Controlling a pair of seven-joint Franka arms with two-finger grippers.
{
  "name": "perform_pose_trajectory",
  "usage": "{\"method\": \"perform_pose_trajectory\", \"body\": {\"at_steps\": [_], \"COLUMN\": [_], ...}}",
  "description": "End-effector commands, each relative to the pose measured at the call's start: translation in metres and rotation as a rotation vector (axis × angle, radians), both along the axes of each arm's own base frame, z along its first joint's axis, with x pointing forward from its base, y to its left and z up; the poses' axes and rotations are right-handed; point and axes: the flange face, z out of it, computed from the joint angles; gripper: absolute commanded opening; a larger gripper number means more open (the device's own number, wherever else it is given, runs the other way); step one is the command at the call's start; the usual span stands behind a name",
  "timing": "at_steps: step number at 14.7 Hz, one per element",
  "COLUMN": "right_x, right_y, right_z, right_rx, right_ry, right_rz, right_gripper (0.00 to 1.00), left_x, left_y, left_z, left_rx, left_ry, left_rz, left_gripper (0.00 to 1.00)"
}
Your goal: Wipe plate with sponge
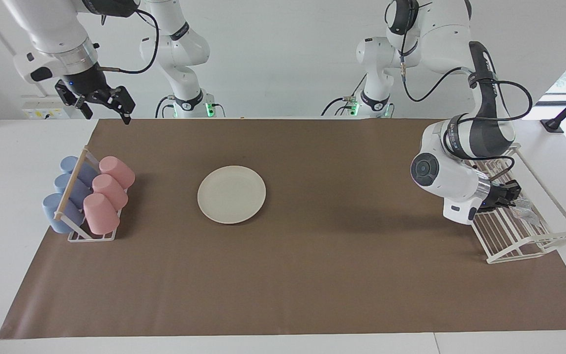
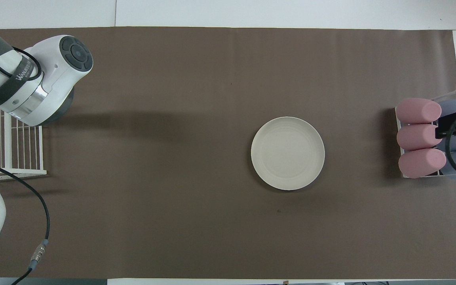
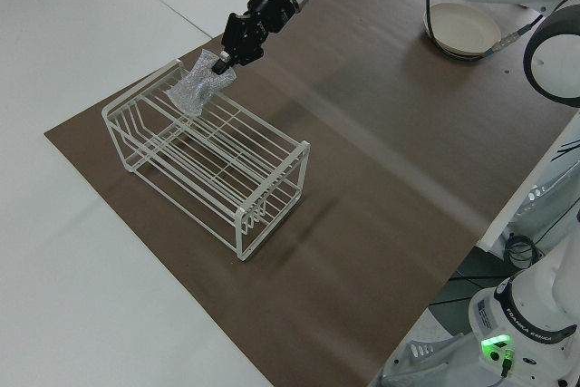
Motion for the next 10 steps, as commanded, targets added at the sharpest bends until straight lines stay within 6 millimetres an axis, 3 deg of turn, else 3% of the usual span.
{"method": "perform_pose_trajectory", "body": {"at_steps": [1,2,3,4,5,10], "right_x": [-0.0049,-0.0049,-0.0049,-0.0049,-0.0050,-0.0020], "right_y": [-0.0035,-0.0049,-0.0058,-0.0058,-0.0052,-0.0087], "right_z": [-0.0007,-0.0006,-0.0007,-0.0007,-0.0028,-0.0086], "right_rx": [-0.005,0.004,0.011,0.018,0.023,0.063], "right_ry": [-0.007,-0.009,-0.010,-0.010,-0.006,-0.008], "right_rz": [0.030,0.027,0.024,0.022,0.022,0.009], "right_gripper": [1.00,1.00,1.00,1.00,1.00,1.00], "left_x": [0.0006,0.0014,0.0017,0.0014,0.0016,0.0016], "left_y": [0.0031,0.0031,0.0030,0.0057,0.0061,0.0024], "left_z": [-0.0106,-0.0105,-0.0118,-0.0147,-0.0143,-0.0121], "left_rx": [-0.035,-0.040,-0.045,-0.050,-0.053,-0.054], "left_ry": [-0.050,-0.056,-0.058,-0.058,-0.061,-0.061], "left_rz": [0.005,0.001,-0.006,-0.011,-0.014,-0.019], "left_gripper": [0.00,0.00,0.25,0.86,1.00,1.00]}}
